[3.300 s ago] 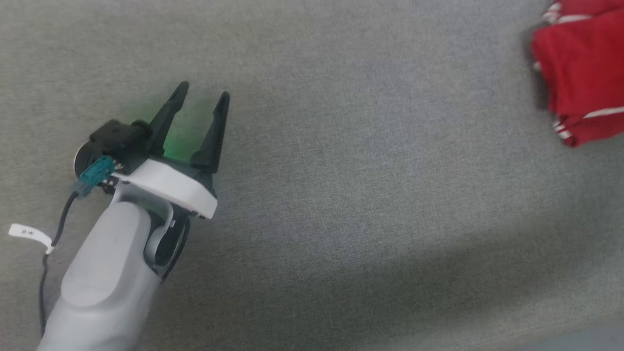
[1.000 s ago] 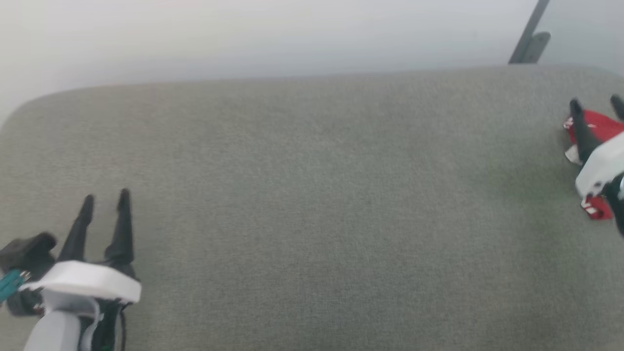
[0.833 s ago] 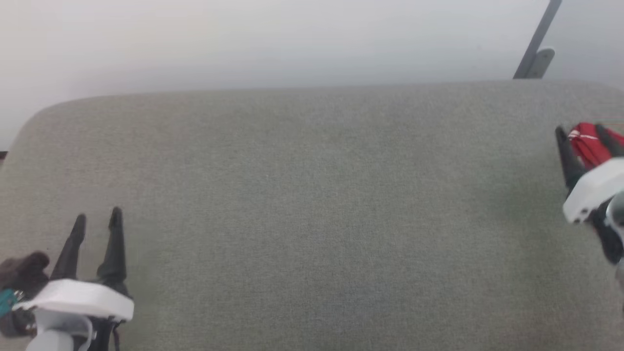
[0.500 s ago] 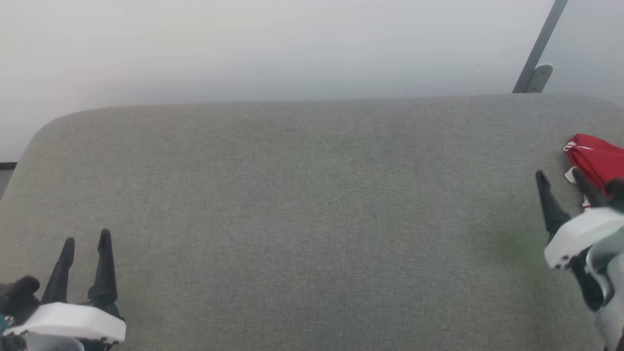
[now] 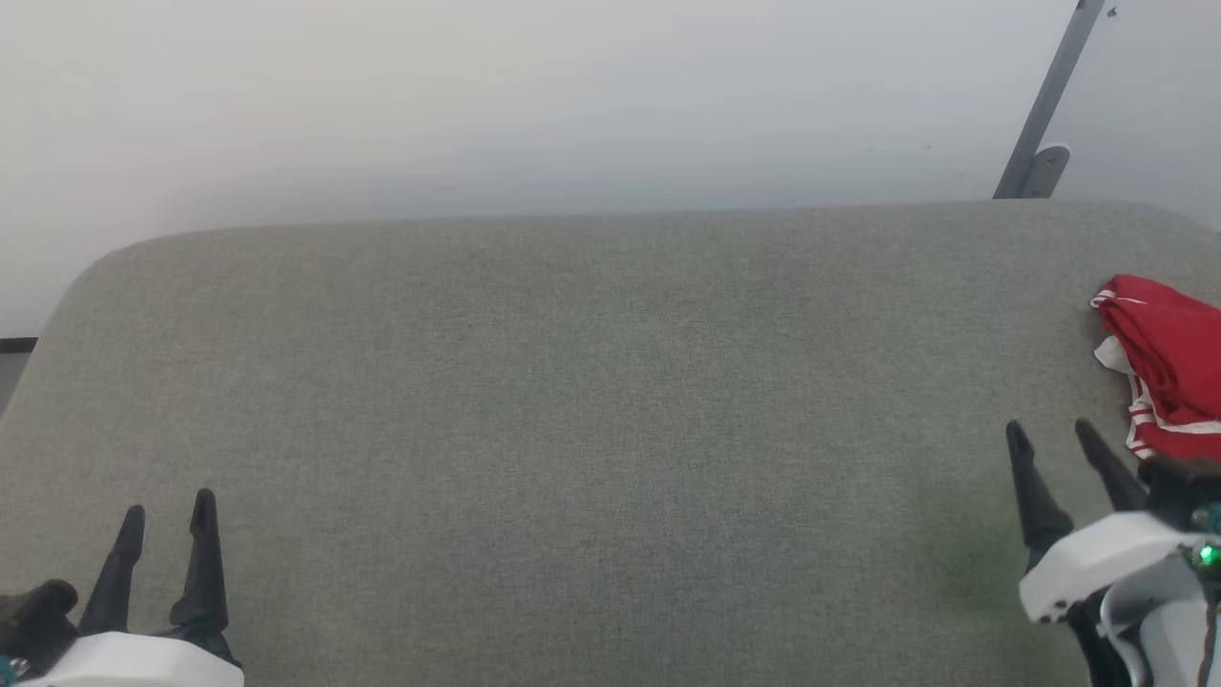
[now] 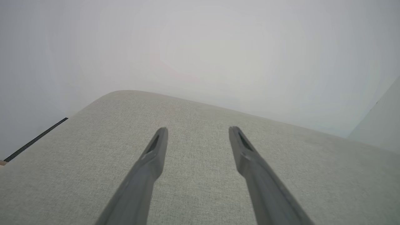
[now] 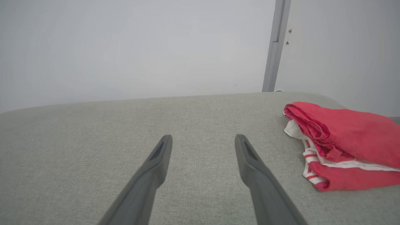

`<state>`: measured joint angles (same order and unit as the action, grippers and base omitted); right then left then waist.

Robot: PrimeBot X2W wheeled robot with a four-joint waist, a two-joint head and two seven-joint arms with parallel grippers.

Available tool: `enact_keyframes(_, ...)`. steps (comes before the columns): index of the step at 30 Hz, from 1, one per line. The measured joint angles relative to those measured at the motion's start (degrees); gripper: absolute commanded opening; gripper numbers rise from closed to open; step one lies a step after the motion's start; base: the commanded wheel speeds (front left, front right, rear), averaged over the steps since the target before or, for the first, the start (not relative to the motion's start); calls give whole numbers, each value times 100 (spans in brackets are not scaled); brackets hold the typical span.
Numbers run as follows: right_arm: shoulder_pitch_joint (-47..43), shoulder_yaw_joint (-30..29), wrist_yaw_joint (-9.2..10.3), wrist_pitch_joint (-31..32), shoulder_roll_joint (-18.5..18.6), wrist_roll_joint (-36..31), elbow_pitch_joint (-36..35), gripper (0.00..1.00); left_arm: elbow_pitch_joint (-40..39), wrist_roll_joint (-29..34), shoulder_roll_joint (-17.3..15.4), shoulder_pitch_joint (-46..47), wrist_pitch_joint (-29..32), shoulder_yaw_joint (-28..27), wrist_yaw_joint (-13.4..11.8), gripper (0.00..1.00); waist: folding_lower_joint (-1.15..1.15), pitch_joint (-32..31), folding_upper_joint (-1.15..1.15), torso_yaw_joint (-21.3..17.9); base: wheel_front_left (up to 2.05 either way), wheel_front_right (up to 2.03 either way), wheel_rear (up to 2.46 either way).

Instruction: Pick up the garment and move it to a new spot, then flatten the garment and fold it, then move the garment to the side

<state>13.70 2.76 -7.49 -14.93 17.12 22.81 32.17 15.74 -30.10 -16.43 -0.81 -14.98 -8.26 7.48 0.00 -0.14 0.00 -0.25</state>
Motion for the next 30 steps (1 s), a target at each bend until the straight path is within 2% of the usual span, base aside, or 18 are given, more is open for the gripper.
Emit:
enact_keyframes(9,-677,-339,0,199,-403,-313,-892,100,-38,-10,-21,-68,0,13,0,100,0,-11,0,-9,0,0,0)
enact_keyframes(17,-970,-463,0,383,-564,-470,-1501,100,-62,-10,-26,-109,0,25,0,100,0,5,0,-44,0,0,0)
enact_keyframes(30,-1112,-571,0,564,-654,-570,-1826,100,-80,-58,20,-110,0,60,0,100,0,-10,0,-45,0,0,0)
